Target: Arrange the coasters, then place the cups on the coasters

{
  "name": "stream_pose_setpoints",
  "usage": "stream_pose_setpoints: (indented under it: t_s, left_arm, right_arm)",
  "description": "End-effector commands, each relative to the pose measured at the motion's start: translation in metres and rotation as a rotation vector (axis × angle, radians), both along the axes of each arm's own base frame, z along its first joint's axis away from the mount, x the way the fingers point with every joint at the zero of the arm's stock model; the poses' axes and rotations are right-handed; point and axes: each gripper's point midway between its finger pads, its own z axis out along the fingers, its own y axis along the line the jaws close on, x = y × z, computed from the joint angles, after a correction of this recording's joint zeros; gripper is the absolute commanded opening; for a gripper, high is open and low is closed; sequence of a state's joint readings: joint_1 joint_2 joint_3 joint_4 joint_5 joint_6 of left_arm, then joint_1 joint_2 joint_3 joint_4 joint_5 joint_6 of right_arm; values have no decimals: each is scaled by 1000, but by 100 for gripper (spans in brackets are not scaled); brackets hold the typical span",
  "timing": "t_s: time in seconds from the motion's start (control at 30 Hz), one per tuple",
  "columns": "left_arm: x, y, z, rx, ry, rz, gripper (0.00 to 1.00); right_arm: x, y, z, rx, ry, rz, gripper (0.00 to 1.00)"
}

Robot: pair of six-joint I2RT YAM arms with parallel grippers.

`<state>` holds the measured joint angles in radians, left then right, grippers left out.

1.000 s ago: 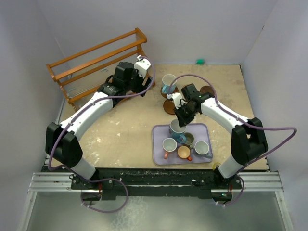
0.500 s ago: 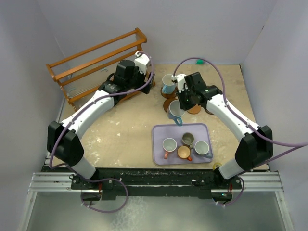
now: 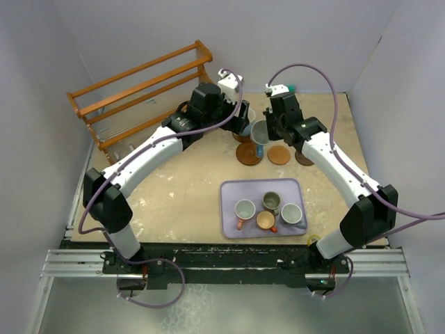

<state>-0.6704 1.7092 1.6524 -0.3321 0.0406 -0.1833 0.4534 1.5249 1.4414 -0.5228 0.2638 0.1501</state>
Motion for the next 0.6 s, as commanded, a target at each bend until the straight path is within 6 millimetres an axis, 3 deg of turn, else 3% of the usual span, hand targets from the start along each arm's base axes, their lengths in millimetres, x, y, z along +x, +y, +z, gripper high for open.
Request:
stream_pose_setpoints:
  t_s: [0.0,0.57]
  left_arm:
    - [-1,-17,20,-101,30,-3,79]
    - [-6,-68,0,-154,149,-84,80]
  right_arm:
    - [23,-9,46,99,-160,-192,0]
    - [19,-15,51,136,-166,-315,0]
